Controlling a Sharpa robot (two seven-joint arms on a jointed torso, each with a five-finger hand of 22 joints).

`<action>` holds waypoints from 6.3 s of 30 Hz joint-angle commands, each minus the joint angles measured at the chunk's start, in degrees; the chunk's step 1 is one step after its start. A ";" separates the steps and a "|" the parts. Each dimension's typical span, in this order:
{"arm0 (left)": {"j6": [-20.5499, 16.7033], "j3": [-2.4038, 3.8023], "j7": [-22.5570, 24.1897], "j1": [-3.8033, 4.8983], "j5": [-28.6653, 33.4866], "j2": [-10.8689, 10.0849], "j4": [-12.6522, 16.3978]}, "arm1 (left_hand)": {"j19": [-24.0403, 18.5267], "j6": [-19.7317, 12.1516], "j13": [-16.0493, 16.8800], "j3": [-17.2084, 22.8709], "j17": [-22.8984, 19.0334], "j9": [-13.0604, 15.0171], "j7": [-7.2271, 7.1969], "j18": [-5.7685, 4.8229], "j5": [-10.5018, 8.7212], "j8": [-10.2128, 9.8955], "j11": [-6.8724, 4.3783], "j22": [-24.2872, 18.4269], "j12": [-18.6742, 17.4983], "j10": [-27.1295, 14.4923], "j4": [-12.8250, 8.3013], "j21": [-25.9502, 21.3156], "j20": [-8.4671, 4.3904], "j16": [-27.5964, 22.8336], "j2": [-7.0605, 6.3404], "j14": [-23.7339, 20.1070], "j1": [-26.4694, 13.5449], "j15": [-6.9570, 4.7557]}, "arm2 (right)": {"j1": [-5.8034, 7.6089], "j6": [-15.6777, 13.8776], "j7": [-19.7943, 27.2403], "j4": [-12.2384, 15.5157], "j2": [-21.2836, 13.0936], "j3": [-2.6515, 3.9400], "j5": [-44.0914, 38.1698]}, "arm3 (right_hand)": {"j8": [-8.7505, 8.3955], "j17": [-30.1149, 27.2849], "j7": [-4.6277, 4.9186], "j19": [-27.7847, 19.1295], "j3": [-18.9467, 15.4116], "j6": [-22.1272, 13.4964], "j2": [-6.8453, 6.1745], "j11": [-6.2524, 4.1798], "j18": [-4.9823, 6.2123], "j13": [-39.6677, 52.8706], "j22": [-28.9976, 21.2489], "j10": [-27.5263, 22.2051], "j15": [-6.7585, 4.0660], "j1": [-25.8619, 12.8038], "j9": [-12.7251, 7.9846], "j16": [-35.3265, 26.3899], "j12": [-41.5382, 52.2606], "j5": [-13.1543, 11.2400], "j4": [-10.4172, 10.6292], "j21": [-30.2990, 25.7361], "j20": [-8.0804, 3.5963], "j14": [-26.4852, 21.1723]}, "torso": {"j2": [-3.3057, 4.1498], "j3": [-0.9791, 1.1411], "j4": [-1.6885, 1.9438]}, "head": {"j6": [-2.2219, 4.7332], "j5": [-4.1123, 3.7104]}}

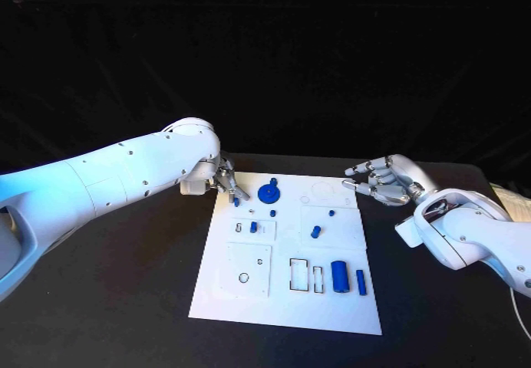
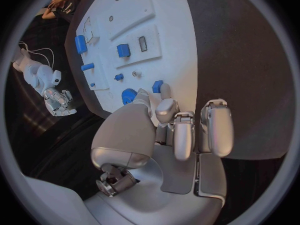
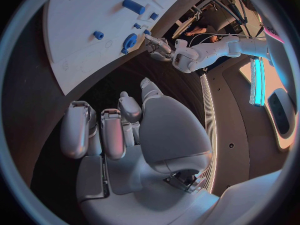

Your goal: Assemble the parts on the task board

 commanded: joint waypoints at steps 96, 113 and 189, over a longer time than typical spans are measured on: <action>-13.11 -1.47 1.26 -4.80 -5.92 -13.81 25.44 | 0.93 -1.67 -0.23 48.29 15.05 7.48 -0.73 -0.38 2.87 3.62 -0.63 5.17 -0.25 2.21 -13.87 0.09 -0.58 0.17 -12.20 5.92 2.87 -0.73 | -0.07 1.13 0.49 0.17 -0.39 0.00 0.22 | -0.16 4.67 -0.08 -0.36 -0.58 0.03 0.28 0.15 1.14 -0.13 -0.04 -0.42 -0.16 0.05 -0.08 -0.48 -0.33 0.46 0.10 -0.23 -0.15 3.75 | -0.77 0.14 0.72 | -1.76 0.03; -13.11 -1.47 1.83 -5.92 -6.91 -13.06 24.98 | 0.97 -1.61 -0.05 48.21 15.05 7.43 -0.76 -0.41 2.75 3.58 -0.65 5.28 -0.09 2.43 -14.03 0.16 -0.59 0.17 -12.79 5.92 2.82 -0.72 | -0.09 1.11 0.64 0.13 -0.34 0.00 0.22 | -0.15 4.61 -0.08 -0.37 -0.62 0.03 0.29 0.15 1.15 -0.13 -0.06 -0.42 -0.16 0.04 -0.08 -0.53 -0.31 0.49 0.11 -0.25 -0.15 3.74 | -0.83 0.14 0.77 | -2.03 -0.21; -7.27 -1.52 0.57 -6.31 -6.91 -10.72 21.53 | 2.15 4.78 3.79 39.21 15.05 5.37 -2.81 -0.93 2.87 2.60 -2.14 7.51 3.14 5.43 -5.79 1.77 -1.44 0.17 -12.90 5.92 -7.13 -1.79 | -0.11 1.33 0.48 0.19 -0.51 0.00 0.22 | -0.12 4.51 -0.08 -0.41 -0.92 0.07 0.55 0.16 1.17 -0.26 -0.20 -0.47 -0.15 -0.30 -0.08 -0.66 -0.39 0.71 0.43 -0.36 -0.14 3.71 | -0.84 0.15 0.70 | -2.81 -0.14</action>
